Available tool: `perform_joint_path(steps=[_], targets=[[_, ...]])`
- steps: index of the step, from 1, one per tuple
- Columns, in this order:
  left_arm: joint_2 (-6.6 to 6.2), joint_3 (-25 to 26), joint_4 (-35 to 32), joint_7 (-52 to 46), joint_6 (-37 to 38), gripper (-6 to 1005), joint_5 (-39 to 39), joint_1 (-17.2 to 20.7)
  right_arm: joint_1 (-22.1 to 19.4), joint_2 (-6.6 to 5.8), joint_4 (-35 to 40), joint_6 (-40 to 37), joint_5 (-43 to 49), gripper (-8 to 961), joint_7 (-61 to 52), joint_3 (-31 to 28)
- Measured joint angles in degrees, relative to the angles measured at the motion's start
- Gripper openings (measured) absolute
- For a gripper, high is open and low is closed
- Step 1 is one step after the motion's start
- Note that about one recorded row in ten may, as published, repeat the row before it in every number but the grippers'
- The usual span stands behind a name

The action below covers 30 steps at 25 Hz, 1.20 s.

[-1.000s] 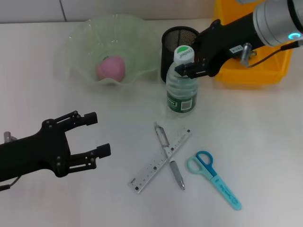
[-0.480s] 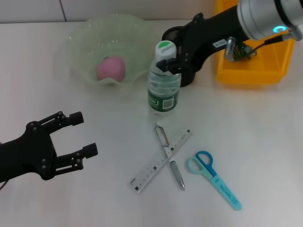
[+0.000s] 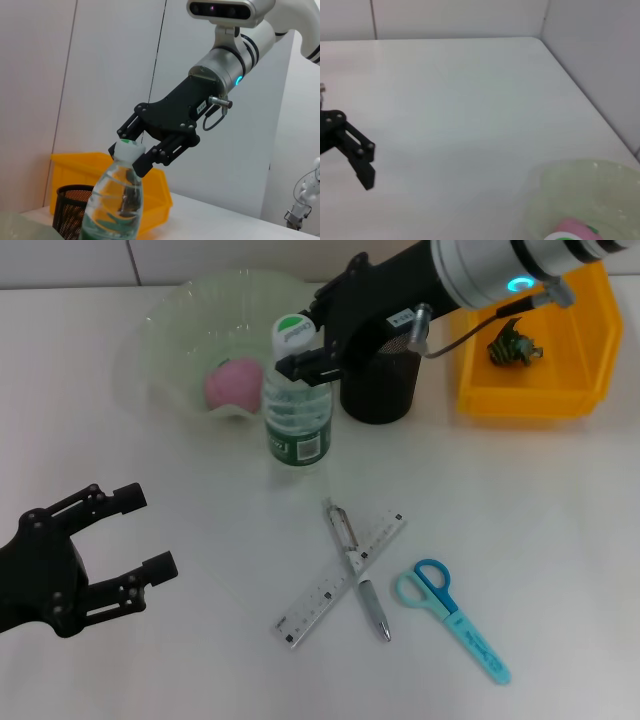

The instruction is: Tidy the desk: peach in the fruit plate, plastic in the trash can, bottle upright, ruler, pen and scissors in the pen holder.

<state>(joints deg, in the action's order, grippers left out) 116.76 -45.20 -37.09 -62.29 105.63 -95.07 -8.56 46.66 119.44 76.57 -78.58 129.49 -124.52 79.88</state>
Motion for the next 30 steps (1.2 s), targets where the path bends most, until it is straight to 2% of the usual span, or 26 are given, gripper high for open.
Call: perform_joint_path(steps=[11,21,30], targets=[[-0.04,0.12,0.17,0.0,0.19,844,-0.11,0.17,4.68,0.18,-4.58,4.13,-2.37,443,-1.2,4.92],[-0.05,0.12,0.01,-0.03,0.2,844,-0.12,0.53,10.87,0.35,-15.63,11.47,-4.37,443,-1.07,8.06],[-0.04,0.14,-0.01,-0.03,0.12,844,-0.11,0.33,11.97,0.42,-18.19,13.46,-4.64,443,-0.81,9.02]])
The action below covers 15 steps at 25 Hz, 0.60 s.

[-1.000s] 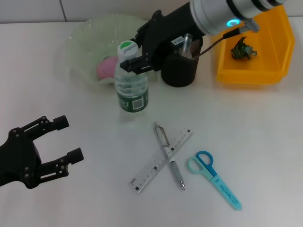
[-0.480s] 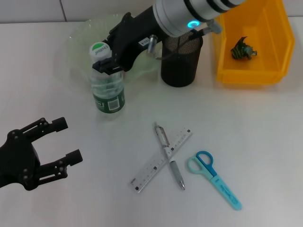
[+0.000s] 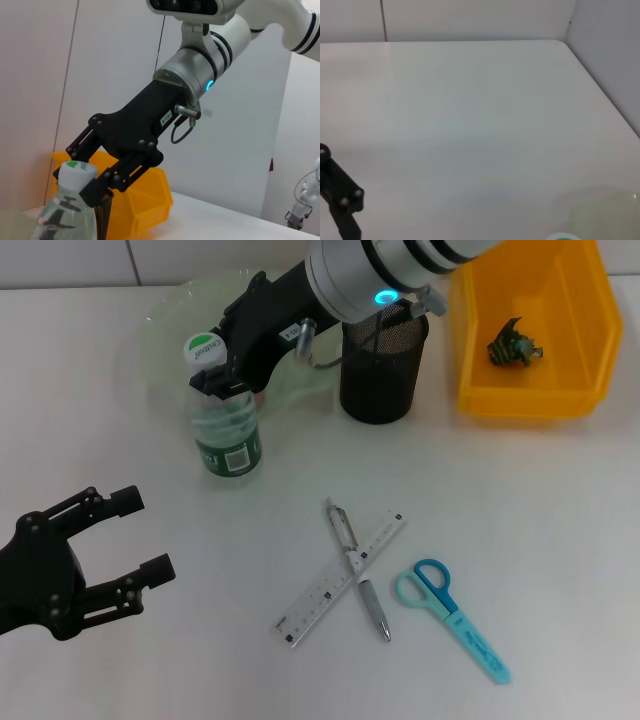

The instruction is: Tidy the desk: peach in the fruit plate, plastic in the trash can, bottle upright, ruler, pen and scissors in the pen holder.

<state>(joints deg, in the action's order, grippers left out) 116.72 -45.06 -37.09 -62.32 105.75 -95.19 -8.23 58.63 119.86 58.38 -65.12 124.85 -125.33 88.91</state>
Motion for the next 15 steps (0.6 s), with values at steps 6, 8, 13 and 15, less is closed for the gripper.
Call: perform_joint_path(steps=[6,8,13,15], targets=[[0.0,0.04,0.0,0.0,-0.35,844,0.04,-0.35,-0.57,0.02,0.73,0.17,-0.47,444,0.0,1.07],[0.0,0.06,0.0,0.0,-0.39,844,0.1,-0.39,-0.57,0.02,0.61,0.2,-0.56,444,-0.08,1.07],[-0.09,0.07,0.0,0.0,-0.46,844,0.32,-0.47,-1.26,0.01,1.33,0.41,-0.77,454,-0.35,0.46],[-0.18,0.07,0.0,-0.01,-0.47,844,0.41,-0.48,-2.03,-0.11,2.29,0.34,-1.46,501,-0.44,-0.3]])
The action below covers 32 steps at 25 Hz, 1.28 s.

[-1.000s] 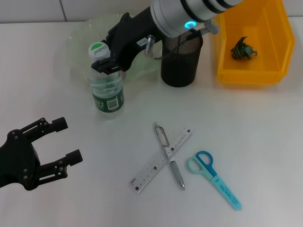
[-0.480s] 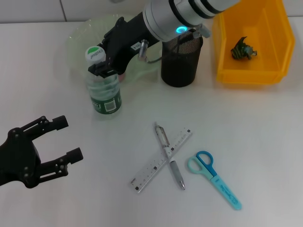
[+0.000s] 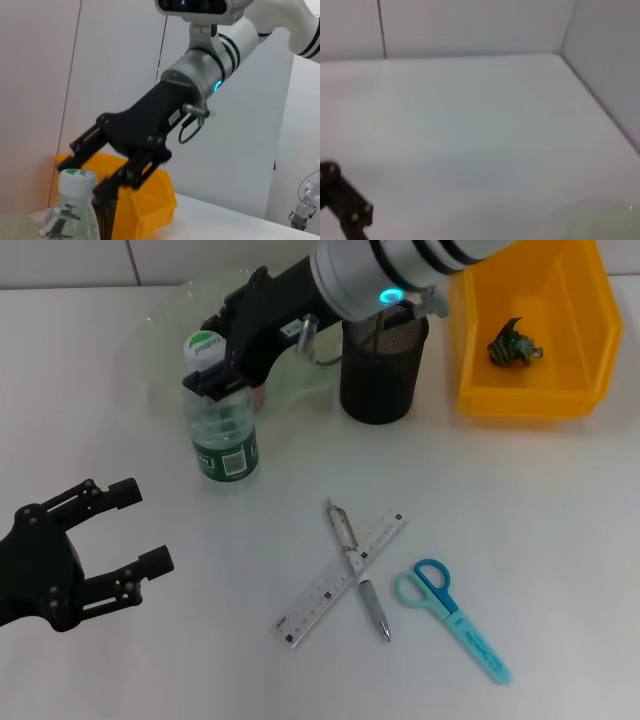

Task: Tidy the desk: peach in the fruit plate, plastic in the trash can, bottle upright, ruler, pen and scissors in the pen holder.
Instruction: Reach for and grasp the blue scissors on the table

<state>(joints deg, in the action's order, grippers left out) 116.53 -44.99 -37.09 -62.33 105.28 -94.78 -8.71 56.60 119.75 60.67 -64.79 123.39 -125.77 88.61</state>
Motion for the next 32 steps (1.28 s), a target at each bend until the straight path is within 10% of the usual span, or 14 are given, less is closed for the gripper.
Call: perform_joint_path(steps=[8,19,32], targets=[[-0.08,0.05,0.0,-0.2,0.2,844,0.03,-0.28,-6.21,-0.44,13.19,-5.59,-1.32,826,-3.16,-8.2],[-0.05,-0.04,0.07,-0.42,0.13,843,-0.37,-2.67,-18.52,-0.55,57.11,-46.36,15.75,827,-33.59,-20.97],[0.24,-0.02,-0.01,-0.76,-0.48,843,-2.03,-4.42,-33.23,-0.12,56.78,-48.5,21.06,825,-42.44,-8.16]])
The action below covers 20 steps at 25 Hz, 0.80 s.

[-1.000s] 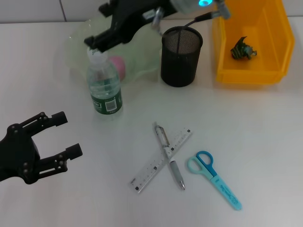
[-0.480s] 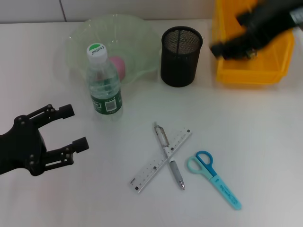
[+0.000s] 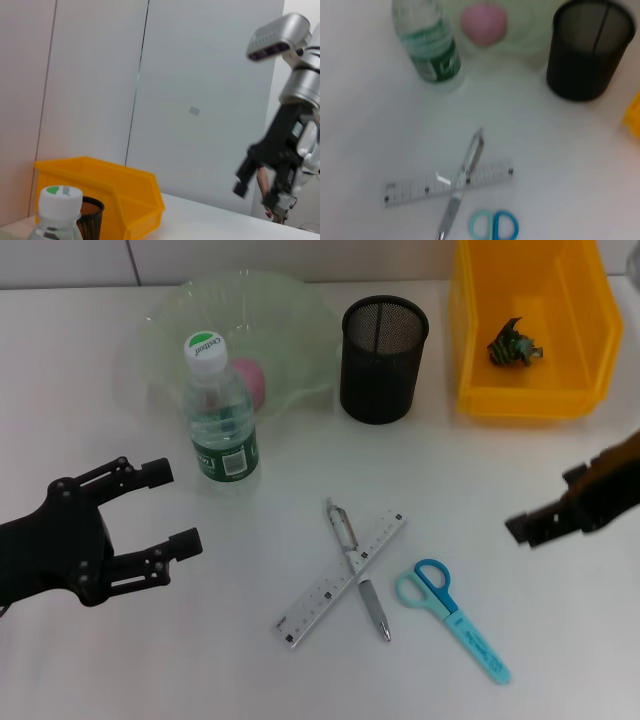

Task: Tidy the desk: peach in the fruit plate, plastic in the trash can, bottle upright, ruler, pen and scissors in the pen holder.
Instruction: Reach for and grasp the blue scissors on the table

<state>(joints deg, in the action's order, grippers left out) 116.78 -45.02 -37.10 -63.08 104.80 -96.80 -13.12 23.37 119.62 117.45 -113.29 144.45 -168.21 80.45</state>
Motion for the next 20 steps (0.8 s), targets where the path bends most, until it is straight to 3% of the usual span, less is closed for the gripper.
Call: perform_joint_path(steps=[2,9,20], targets=[[0.04,-0.32,0.14,0.0,-0.08,843,-0.01,-0.38,-1.7,0.14,-1.07,0.24,2.41,824,-0.93,4.69],[0.03,-0.38,0.25,-0.01,-0.16,843,0.0,-0.45,-3.46,0.24,-5.83,3.07,4.53,822,-1.33,10.5],[0.25,-0.02,0.43,-0.03,-0.31,843,-1.42,-0.58,-2.08,0.26,-12.5,8.6,6.71,820,-1.34,18.59]])
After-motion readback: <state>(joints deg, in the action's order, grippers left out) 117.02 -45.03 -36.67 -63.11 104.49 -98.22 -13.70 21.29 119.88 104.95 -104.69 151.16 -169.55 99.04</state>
